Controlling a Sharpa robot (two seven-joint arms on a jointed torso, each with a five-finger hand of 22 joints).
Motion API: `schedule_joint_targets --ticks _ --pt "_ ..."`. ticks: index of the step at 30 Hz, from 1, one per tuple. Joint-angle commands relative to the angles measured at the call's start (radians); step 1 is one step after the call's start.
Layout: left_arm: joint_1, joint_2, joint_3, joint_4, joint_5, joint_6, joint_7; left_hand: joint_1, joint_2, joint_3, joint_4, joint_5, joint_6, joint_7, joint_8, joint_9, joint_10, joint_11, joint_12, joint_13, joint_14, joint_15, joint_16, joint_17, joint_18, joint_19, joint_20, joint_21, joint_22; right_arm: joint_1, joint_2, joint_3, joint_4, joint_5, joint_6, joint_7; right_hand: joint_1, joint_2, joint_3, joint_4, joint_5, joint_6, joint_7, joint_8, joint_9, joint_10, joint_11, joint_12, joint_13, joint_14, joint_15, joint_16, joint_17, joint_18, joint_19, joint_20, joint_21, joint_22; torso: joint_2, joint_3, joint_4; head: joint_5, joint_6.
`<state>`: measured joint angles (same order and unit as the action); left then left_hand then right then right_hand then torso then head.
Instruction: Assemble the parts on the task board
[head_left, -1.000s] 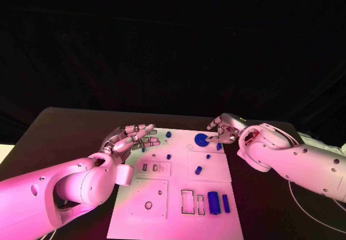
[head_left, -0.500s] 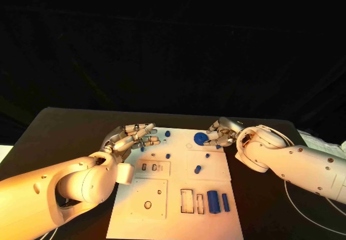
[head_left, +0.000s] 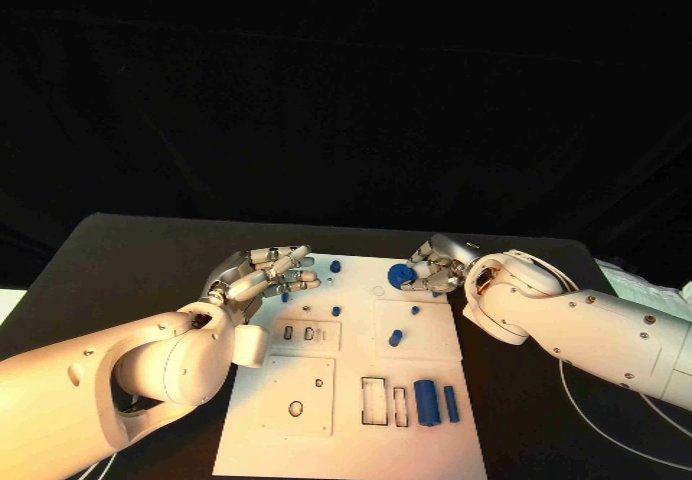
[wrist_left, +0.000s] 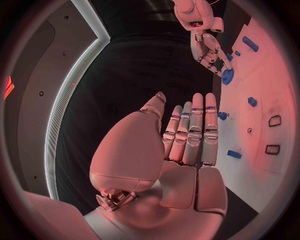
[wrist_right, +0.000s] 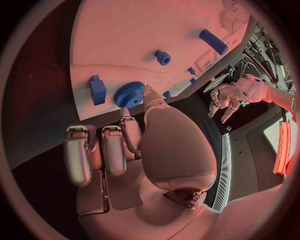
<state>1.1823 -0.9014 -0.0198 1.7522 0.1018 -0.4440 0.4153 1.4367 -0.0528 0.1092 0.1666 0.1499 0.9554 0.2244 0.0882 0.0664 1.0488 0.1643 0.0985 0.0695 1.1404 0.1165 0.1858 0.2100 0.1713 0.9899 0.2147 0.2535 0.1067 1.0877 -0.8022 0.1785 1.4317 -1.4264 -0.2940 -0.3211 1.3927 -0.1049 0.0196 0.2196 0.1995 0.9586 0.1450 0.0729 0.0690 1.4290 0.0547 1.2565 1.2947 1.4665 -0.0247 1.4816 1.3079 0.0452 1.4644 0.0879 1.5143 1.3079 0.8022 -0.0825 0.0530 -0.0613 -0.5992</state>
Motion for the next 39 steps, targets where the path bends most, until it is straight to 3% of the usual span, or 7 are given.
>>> schedule_joint_targets --ticks 1,9,24,34,39 --pt "0.001 0.002 0.001 0.001 0.001 0.024 0.007 0.001 0.006 -0.001 -0.006 -0.006 -0.003 0.004 -0.006 -0.001 -0.002 0.005 -0.006 -0.001 -0.006 -0.002 -0.003 0.002 0.010 0.000 0.006 -0.003 -0.001 -0.001 0.005 0.000 -0.004 -0.028 -0.012 -0.015 0.015 0.014 0.008 -0.004 -0.005 0.006 0.000 0.004 0.002 0.010 0.001 0.009 0.008 0.073 0.007 0.006 0.096 -0.014 0.020 0.005 0.006 0.127 0.000 -0.0002 0.0007 0.001 -0.002" --pt "0.001 0.004 0.001 0.001 0.001 0.025 0.005 0.002 0.006 -0.001 -0.007 -0.006 -0.003 0.004 -0.006 -0.001 -0.002 0.005 -0.006 -0.001 -0.007 -0.002 -0.003 0.002 0.010 -0.001 0.006 -0.004 -0.002 -0.002 0.022 0.000 -0.019 -0.038 -0.019 -0.021 0.052 0.034 0.030 -0.035 -0.042 0.012 0.001 0.008 0.002 0.016 0.002 0.030 0.033 0.074 0.008 0.010 0.104 -0.016 0.024 0.006 0.010 0.136 0.000 0.0008 0.0000 0.002 -0.003" --pt "0.001 0.004 0.001 0.004 0.001 0.030 0.002 0.002 0.006 -0.001 -0.007 -0.006 -0.003 0.004 -0.006 -0.001 -0.002 0.005 -0.006 -0.001 -0.007 -0.002 -0.003 0.002 0.010 -0.001 0.006 -0.004 -0.002 -0.006 0.035 0.000 -0.030 -0.083 0.001 -0.028 0.059 0.036 0.038 -0.052 -0.047 0.031 -0.001 0.018 0.004 0.028 0.000 0.055 0.059 0.076 0.007 0.016 0.116 -0.018 0.032 0.005 0.015 0.149 0.000 0.0003 0.0000 0.004 -0.007" --pt "0.001 0.003 0.001 0.004 0.001 0.031 -0.001 0.003 0.006 0.000 -0.009 -0.006 -0.003 0.004 -0.007 -0.001 -0.001 0.005 -0.006 -0.001 -0.008 -0.002 -0.004 0.003 0.010 -0.001 0.007 -0.005 -0.002 -0.014 0.045 0.000 -0.031 -0.153 -0.003 -0.045 0.054 0.038 0.044 -0.063 -0.049 0.073 -0.011 0.038 0.010 0.039 -0.008 0.077 0.080 0.077 0.001 0.020 0.123 -0.021 0.039 0.001 0.019 0.161 0.001 0.0005 -0.0017 0.004 -0.008" --pt "0.001 0.003 0.001 0.004 0.001 0.031 -0.002 0.003 0.006 0.000 -0.009 -0.006 -0.003 0.004 -0.007 -0.001 -0.001 0.005 -0.006 -0.001 -0.008 -0.002 -0.004 0.003 0.010 -0.001 0.007 -0.005 -0.002 -0.018 0.050 0.000 -0.027 -0.197 -0.012 -0.054 0.060 0.046 0.057 -0.071 -0.054 0.094 -0.019 0.046 0.012 0.045 -0.015 0.085 0.089 0.078 -0.004 0.022 0.128 -0.023 0.046 -0.003 0.023 0.171 0.001 0.0007 0.0003 0.002 -0.011"
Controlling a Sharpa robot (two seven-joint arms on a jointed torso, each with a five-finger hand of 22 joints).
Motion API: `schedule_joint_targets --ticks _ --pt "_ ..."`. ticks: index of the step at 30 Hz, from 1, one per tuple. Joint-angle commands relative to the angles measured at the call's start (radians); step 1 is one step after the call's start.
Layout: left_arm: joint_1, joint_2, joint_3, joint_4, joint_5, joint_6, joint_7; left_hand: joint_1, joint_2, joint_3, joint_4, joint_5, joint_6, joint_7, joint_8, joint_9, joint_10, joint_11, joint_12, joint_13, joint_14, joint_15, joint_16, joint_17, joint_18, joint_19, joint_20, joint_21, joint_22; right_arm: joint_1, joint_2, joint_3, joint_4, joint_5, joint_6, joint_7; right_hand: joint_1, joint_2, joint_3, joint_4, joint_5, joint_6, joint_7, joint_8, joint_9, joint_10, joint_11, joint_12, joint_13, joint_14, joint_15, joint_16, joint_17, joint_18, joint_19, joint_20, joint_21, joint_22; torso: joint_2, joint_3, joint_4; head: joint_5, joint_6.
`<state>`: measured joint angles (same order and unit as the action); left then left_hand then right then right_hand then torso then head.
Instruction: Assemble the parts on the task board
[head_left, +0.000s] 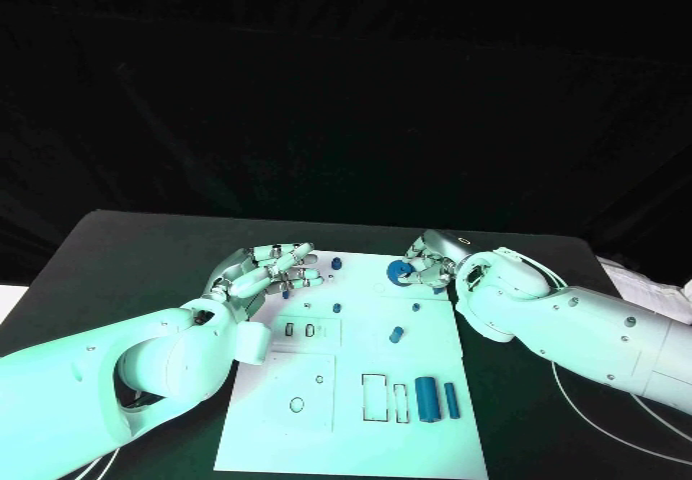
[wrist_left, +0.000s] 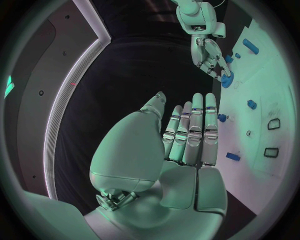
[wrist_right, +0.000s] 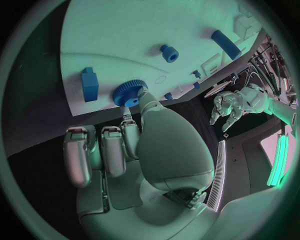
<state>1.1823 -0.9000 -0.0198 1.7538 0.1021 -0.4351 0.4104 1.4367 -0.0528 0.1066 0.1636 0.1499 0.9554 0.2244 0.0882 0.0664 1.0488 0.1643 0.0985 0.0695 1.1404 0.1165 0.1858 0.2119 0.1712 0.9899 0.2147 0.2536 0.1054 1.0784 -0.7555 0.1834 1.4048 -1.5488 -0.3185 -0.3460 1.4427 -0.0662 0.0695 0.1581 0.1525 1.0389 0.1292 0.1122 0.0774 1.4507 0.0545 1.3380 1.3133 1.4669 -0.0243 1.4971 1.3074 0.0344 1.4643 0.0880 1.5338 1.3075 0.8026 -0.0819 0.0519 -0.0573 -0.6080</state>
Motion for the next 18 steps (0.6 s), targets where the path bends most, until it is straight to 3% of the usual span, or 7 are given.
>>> schedule_joint_targets --ticks 1,10,18 --pt "0.001 0.001 0.001 0.003 0.000 0.023 0.002 0.003 0.006 0.002 -0.006 -0.006 -0.003 0.004 -0.007 -0.001 -0.001 0.005 -0.006 -0.001 -0.008 -0.002 -0.004 0.001 0.010 -0.001 0.007 -0.005 -0.001 -0.009 0.005 -0.005 0.000 -0.079 0.010 -0.029 0.019 0.012 0.015 -0.016 -0.012 0.018 -0.004 0.007 0.004 0.025 -0.016 0.006 0.073 0.077 -0.007 0.007 0.130 -0.013 0.047 -0.005 0.004 0.173 0.000 -0.0001 0.0011 -0.002 -0.003" --pt "0.001 0.000 0.001 -0.002 0.000 0.023 0.002 0.004 0.005 0.003 -0.009 -0.006 -0.004 0.004 -0.007 -0.001 -0.002 0.006 -0.007 -0.001 -0.010 -0.002 -0.006 0.002 0.010 -0.002 0.007 -0.006 -0.002 -0.012 0.011 -0.005 0.010 -0.148 -0.023 -0.041 0.046 0.032 0.065 -0.046 -0.011 0.049 -0.015 0.013 0.006 0.035 -0.026 0.024 0.091 0.079 -0.016 0.012 0.139 -0.016 0.056 -0.014 0.009 0.187 0.000 -0.0001 -0.0002 0.000 -0.007" --pt "0.001 -0.004 0.001 -0.006 0.000 0.024 0.004 0.005 0.005 0.003 -0.010 -0.006 -0.004 0.004 -0.008 -0.001 -0.002 0.006 -0.007 -0.001 -0.010 -0.002 -0.006 0.002 0.010 -0.002 0.007 -0.006 -0.002 -0.013 0.011 -0.005 0.072 -0.181 -0.093 -0.032 0.021 0.025 0.089 -0.049 0.007 0.056 -0.015 0.006 0.004 0.037 -0.027 0.023 0.095 0.079 -0.017 0.012 0.139 -0.017 0.058 -0.017 0.011 0.192 -0.001 -0.0003 0.0017 0.000 -0.005"
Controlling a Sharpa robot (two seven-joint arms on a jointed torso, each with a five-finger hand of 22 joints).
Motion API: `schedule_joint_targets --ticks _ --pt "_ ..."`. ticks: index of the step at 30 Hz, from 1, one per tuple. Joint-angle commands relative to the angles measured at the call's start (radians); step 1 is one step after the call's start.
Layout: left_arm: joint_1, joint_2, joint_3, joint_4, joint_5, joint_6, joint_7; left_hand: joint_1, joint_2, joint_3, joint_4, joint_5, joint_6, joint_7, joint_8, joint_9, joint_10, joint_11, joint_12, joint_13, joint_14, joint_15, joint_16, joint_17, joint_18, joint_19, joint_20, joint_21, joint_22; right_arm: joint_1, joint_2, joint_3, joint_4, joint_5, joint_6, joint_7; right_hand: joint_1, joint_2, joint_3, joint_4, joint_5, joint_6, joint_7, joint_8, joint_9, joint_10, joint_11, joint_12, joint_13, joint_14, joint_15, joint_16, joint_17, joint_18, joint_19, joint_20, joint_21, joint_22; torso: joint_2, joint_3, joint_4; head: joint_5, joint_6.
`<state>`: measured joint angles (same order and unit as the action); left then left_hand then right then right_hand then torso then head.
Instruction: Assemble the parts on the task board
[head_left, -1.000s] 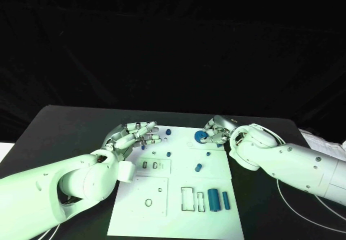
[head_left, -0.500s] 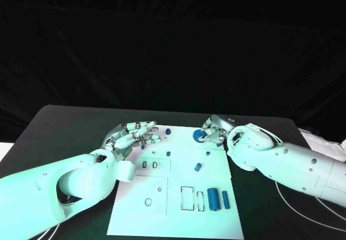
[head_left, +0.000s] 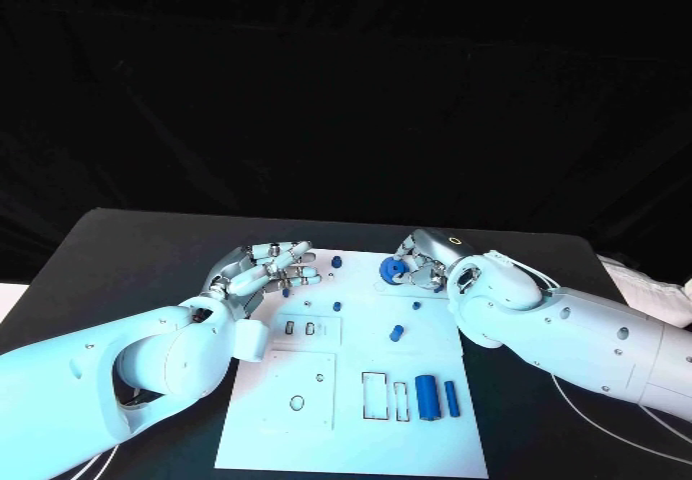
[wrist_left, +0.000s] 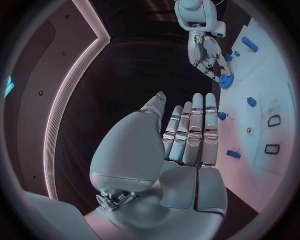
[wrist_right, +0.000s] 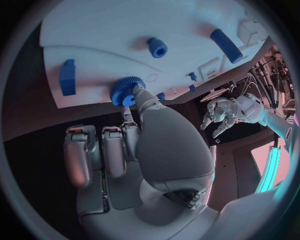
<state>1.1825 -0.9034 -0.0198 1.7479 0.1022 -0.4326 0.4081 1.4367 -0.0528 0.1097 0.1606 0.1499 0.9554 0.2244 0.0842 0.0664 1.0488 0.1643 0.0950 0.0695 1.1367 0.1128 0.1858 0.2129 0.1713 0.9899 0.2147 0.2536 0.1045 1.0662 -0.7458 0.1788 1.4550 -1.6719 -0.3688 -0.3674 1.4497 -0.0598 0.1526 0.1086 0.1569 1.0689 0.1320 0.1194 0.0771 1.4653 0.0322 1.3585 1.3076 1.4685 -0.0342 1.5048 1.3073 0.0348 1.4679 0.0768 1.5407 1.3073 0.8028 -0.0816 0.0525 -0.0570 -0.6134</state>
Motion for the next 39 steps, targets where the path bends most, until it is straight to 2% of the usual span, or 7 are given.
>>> schedule_joint_targets --ticks 1,11,19,25,29,35,39 --pt "0.001 -0.001 0.001 -0.001 0.000 0.022 0.006 0.006 0.006 0.000 -0.009 -0.006 -0.004 0.005 -0.004 -0.001 -0.002 0.006 -0.004 -0.001 -0.007 0.002 -0.007 0.002 0.010 -0.003 0.007 -0.006 -0.001 0.000 0.002 0.000 0.032 -0.062 -0.048 -0.010 0.014 0.018 0.007 0.001 0.003 0.026 -0.018 -0.001 0.004 0.023 -0.005 0.003 0.100 0.078 -0.008 0.004 0.139 -0.018 0.055 -0.006 0.004 0.192 -0.001 -0.0008 0.0013 0.000 0.001" --pt "0.001 -0.006 0.001 -0.018 0.000 0.024 0.007 0.006 0.006 0.001 -0.009 -0.006 -0.004 0.005 -0.004 -0.001 -0.003 0.006 -0.004 -0.001 -0.007 0.002 -0.007 0.002 0.010 -0.003 0.007 -0.007 -0.001 0.007 0.058 0.000 0.076 -0.123 -0.074 -0.011 0.007 0.016 0.016 0.000 0.005 0.027 -0.019 -0.004 0.003 0.023 -0.005 0.000 0.100 0.077 -0.008 0.003 0.138 -0.018 0.057 -0.006 0.005 0.194 0.000 -0.0018 0.0019 0.010 0.005" --pt "0.001 -0.009 0.001 -0.035 0.000 0.025 0.009 0.006 0.006 0.001 -0.009 -0.006 -0.004 0.005 -0.004 -0.001 -0.003 0.006 -0.004 -0.001 -0.007 0.002 -0.007 0.002 0.010 -0.003 0.007 -0.007 -0.001 0.010 0.134 -0.003 0.036 -0.144 -0.057 -0.023 0.000 0.015 0.024 0.000 0.004 0.027 -0.018 -0.007 0.002 0.022 -0.005 -0.002 0.099 0.077 -0.008 0.002 0.136 -0.018 0.056 -0.007 0.005 0.194 0.001 -0.0010 0.0028 0.015 0.006" --pt "0.001 -0.007 0.001 -0.038 0.000 0.025 0.009 0.007 0.006 0.001 -0.010 -0.006 -0.005 0.005 -0.005 -0.001 -0.003 0.006 -0.004 -0.001 -0.008 0.002 -0.008 0.002 0.010 -0.003 0.008 -0.007 -0.002 0.010 0.173 -0.011 0.002 -0.150 -0.045 -0.024 -0.001 0.015 0.026 0.000 0.003 0.027 -0.018 -0.008 0.002 0.022 -0.004 -0.002 0.100 0.077 -0.008 0.002 0.137 -0.018 0.056 -0.007 0.005 0.194 0.001 -0.0009 -0.0010 0.018 0.000" --pt "0.001 -0.006 0.001 -0.037 0.000 0.027 0.009 0.007 0.006 0.001 -0.010 -0.006 -0.005 0.005 -0.005 -0.001 -0.003 0.006 -0.004 -0.001 -0.008 0.002 -0.008 0.002 0.010 -0.003 0.008 -0.007 -0.002 0.010 0.193 -0.018 -0.018 -0.151 -0.036 -0.023 -0.003 0.014 0.027 -0.001 0.001 0.027 -0.018 -0.008 0.002 0.022 -0.004 -0.002 0.100 0.077 -0.008 0.002 0.137 -0.018 0.056 -0.007 0.005 0.194 0.002 0.0009 0.0002 0.022 -0.002" --pt "0.001 -0.004 0.001 -0.037 0.000 0.028 0.009 0.007 0.006 0.001 -0.010 -0.006 -0.005 0.005 -0.005 -0.001 -0.003 0.006 -0.004 -0.001 -0.008 0.002 -0.008 0.002 0.010 -0.003 0.008 -0.007 -0.002 0.011 0.205 -0.026 -0.033 -0.150 -0.018 -0.020 -0.008 0.010 0.032 -0.002 -0.005 0.027 -0.018 -0.010 0.001 0.022 -0.004 -0.003 0.100 0.077 -0.008 0.002 0.136 -0.018 0.056 -0.006 0.005 0.194 0.000 -0.0012 0.0005 0.021 -0.004" --pt "0.001 -0.003 0.001 -0.038 0.000 0.025 0.007 0.007 0.006 0.001 -0.011 -0.006 -0.005 0.005 -0.005 -0.001 -0.003 0.006 -0.005 -0.001 -0.009 0.003 -0.008 0.003 0.010 -0.003 0.008 -0.008 -0.002 0.012 0.213 -0.032 -0.039 -0.150 -0.006 -0.013 -0.010 0.009 0.034 -0.002 -0.009 0.027 -0.017 -0.011 0.001 0.021 -0.004 -0.005 0.100 0.077 -0.008 0.002 0.136 -0.018 0.055 -0.006 0.005 0.193 0.000 0.0004 -0.0008 0.024 -0.006"
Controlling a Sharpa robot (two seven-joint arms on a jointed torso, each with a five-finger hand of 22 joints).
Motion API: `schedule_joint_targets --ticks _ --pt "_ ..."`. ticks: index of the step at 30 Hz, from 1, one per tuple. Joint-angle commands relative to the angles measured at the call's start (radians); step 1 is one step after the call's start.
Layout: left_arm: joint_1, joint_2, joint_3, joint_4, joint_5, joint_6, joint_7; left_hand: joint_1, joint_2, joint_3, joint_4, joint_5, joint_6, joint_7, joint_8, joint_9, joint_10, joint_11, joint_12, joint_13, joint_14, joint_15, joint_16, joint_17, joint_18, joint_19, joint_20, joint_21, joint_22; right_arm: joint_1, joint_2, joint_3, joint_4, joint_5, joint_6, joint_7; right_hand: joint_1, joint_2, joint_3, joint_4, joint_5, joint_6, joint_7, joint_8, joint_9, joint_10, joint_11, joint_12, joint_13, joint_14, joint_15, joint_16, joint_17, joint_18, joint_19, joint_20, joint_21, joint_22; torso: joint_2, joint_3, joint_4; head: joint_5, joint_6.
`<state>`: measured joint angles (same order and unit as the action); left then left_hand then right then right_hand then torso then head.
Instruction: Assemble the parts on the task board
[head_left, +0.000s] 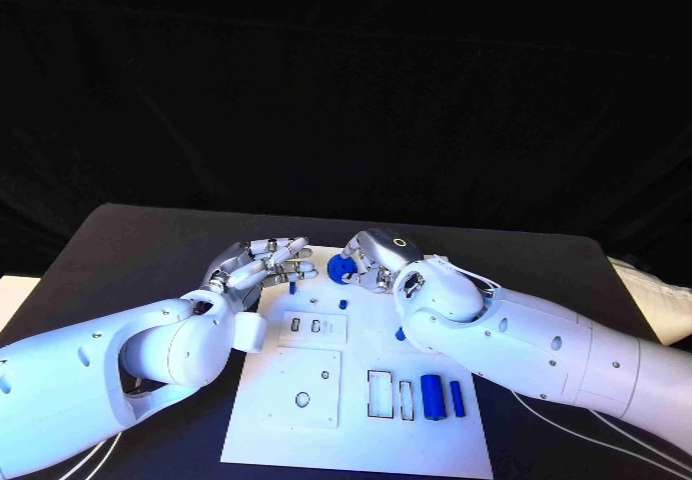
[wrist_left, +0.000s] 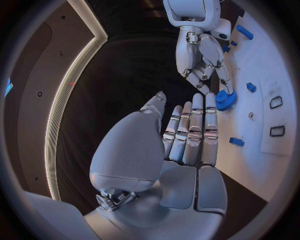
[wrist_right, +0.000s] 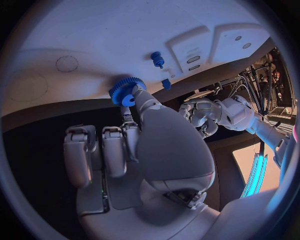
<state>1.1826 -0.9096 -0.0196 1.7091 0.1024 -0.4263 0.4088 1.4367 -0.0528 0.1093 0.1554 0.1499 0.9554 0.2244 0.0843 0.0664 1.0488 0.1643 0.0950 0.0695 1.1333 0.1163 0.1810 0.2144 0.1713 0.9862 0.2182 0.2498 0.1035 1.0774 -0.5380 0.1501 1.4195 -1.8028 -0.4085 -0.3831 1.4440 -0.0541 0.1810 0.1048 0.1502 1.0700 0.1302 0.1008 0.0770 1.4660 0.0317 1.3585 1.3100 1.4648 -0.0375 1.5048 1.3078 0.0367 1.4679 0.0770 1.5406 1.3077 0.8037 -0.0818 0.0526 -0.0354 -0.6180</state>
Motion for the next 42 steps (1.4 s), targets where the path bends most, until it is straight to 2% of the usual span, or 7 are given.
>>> schedule_joint_targets --ticks 1,5,12,22,24,28,42 --pt "0.001 0.003 0.001 0.001 0.000 0.018 0.006 0.007 0.006 0.002 -0.006 -0.006 -0.005 0.005 -0.005 -0.001 -0.003 0.006 -0.005 -0.001 -0.006 -0.001 -0.004 0.001 0.010 0.000 0.004 -0.004 -0.001 0.001 0.007 -0.005 -0.005 -0.020 0.036 0.003 -0.006 0.002 0.007 0.001 -0.004 0.026 -0.015 0.007 0.001 0.020 -0.003 -0.005 0.097 0.080 -0.004 0.001 0.134 -0.020 0.055 -0.006 0.005 0.192 0.000 0.0010 -0.0012 0.003 -0.002" --pt "0.001 0.005 0.001 0.000 0.000 0.018 0.004 0.007 0.006 0.002 -0.006 -0.006 -0.005 0.005 -0.005 -0.001 -0.003 0.006 -0.005 -0.001 -0.006 -0.001 -0.004 0.001 0.010 0.000 0.004 -0.004 -0.001 0.002 0.016 -0.012 -0.016 -0.021 0.039 0.004 -0.011 -0.003 0.012 -0.001 -0.012 0.022 -0.014 0.002 0.000 0.018 -0.002 -0.012 0.093 0.079 -0.004 -0.001 0.131 -0.019 0.053 -0.006 0.004 0.190 0.000 0.0003 -0.0006 0.003 -0.002" --pt "0.001 0.006 0.001 0.000 0.000 0.019 0.003 0.007 0.006 0.002 -0.007 -0.006 -0.005 0.005 -0.005 -0.001 -0.003 0.007 -0.005 -0.001 -0.007 0.000 -0.005 0.002 0.010 -0.001 0.005 -0.005 -0.002 0.010 0.029 -0.021 -0.036 -0.019 0.037 0.007 -0.055 -0.045 0.008 0.005 -0.023 -0.040 0.008 -0.040 -0.012 -0.013 0.017 -0.080 0.049 0.074 0.012 -0.013 0.110 -0.015 0.039 0.006 -0.004 0.171 -0.001 -0.0004 0.0003 0.004 -0.002" --pt "0.001 0.006 0.001 0.000 0.000 0.024 0.000 0.006 0.007 0.002 -0.008 -0.006 -0.005 0.006 -0.006 -0.001 -0.004 0.007 -0.005 -0.001 -0.008 0.000 -0.005 0.002 0.010 -0.001 0.005 -0.005 -0.002 0.015 0.032 -0.026 -0.045 0.003 0.049 0.013 -0.118 -0.083 -0.027 0.053 -0.050 -0.113 0.021 -0.040 -0.012 -0.036 0.030 -0.129 0.019 0.073 0.026 -0.020 0.101 -0.012 0.031 0.021 -0.009 0.160 0.000 0.0003 -0.0019 0.005 -0.004" --pt "0.001 0.006 0.001 0.000 0.000 0.026 -0.003 0.005 0.007 0.002 -0.007 -0.007 -0.006 0.006 -0.006 -0.001 -0.004 0.007 -0.006 -0.001 -0.009 0.000 -0.006 0.002 0.010 -0.002 0.005 -0.006 -0.003 0.015 0.031 -0.027 -0.046 0.010 0.057 0.012 -0.150 -0.086 -0.047 0.094 -0.034 -0.111 0.021 -0.037 -0.010 -0.037 0.031 -0.134 0.017 0.073 0.027 -0.020 0.100 -0.011 0.030 0.023 -0.010 0.159 0.000 0.0006 -0.0017 0.006 -0.003" --pt "0.001 0.006 0.001 -0.001 0.001 0.029 -0.007 0.003 0.009 0.002 -0.007 -0.007 -0.006 0.007 -0.007 -0.001 -0.005 0.008 -0.007 -0.001 -0.011 0.001 -0.007 0.003 0.010 -0.003 0.006 -0.007 -0.003 0.015 0.027 -0.027 -0.043 0.021 0.070 0.011 -0.153 -0.085 -0.057 0.119 -0.031 -0.093 0.017 -0.031 -0.006 -0.035 0.028 -0.131 0.019 0.073 0.026 -0.020 0.101 -0.011 0.030 0.023 -0.010 0.159 0.000 0.0011 -0.0013 0.005 -0.005" --pt "0.001 0.007 0.001 -0.003 0.003 0.030 -0.007 0.003 0.009 0.002 -0.007 -0.007 -0.006 0.007 -0.007 -0.001 -0.005 0.008 -0.007 -0.001 -0.011 0.001 -0.007 0.003 0.010 -0.003 0.006 -0.007 -0.003 0.014 0.022 -0.028 -0.039 0.031 0.054 0.017 -0.131 -0.066 -0.051 0.125 -0.022 -0.063 0.008 -0.025 -0.002 -0.028 0.020 -0.118 0.030 0.075 0.019 -0.017 0.108 -0.013 0.035 0.018 -0.007 0.166 0.000 0.0013 -0.0014 0.003 -0.008"
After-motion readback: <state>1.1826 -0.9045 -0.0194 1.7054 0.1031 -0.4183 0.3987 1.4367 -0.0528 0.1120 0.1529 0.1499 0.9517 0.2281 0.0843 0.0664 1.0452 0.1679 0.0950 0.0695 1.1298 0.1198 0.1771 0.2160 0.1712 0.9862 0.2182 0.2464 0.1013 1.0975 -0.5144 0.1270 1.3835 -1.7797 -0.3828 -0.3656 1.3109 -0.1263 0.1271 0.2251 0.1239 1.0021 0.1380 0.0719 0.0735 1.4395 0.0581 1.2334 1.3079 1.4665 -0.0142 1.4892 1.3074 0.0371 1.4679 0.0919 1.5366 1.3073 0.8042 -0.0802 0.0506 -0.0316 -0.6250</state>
